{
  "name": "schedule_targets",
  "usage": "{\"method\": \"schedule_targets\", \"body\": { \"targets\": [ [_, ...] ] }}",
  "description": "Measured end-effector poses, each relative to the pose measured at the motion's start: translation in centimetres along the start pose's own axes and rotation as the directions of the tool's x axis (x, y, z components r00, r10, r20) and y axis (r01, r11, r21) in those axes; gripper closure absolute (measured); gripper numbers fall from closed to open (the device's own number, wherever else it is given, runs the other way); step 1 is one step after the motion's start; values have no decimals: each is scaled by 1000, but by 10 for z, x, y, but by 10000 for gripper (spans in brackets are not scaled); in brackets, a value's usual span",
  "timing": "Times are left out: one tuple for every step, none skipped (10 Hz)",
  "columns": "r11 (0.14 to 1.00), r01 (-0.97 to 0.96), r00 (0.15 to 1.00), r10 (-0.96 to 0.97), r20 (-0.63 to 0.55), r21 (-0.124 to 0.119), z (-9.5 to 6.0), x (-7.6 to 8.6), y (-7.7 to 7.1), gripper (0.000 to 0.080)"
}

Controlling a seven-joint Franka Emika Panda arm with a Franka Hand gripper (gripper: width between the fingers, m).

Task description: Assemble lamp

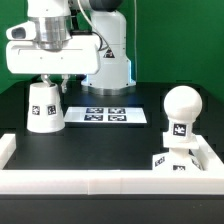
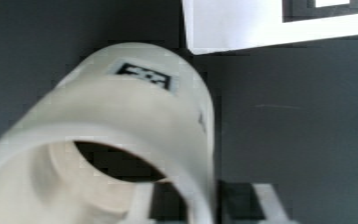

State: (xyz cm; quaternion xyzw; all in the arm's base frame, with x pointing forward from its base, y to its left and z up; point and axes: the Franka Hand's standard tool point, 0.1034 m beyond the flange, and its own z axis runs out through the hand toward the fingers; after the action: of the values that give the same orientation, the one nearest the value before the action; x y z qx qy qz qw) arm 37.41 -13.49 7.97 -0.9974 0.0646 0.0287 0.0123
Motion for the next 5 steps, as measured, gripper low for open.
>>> {"method": "schedule_targets", "body": {
  "targets": [
    [1000, 1, 1000, -1, -3, 0, -1, 1, 0, 755],
    [1000, 1, 1000, -1, -3, 0, -1, 1, 0, 755],
    [1000, 1, 1000, -1, -3, 0, -1, 1, 0, 755],
    [1000, 1, 1000, -1, -3, 0, -1, 1, 0, 755],
    [1000, -12, 1000, 12, 3, 4, -1, 1, -5, 755]
  ]
}}
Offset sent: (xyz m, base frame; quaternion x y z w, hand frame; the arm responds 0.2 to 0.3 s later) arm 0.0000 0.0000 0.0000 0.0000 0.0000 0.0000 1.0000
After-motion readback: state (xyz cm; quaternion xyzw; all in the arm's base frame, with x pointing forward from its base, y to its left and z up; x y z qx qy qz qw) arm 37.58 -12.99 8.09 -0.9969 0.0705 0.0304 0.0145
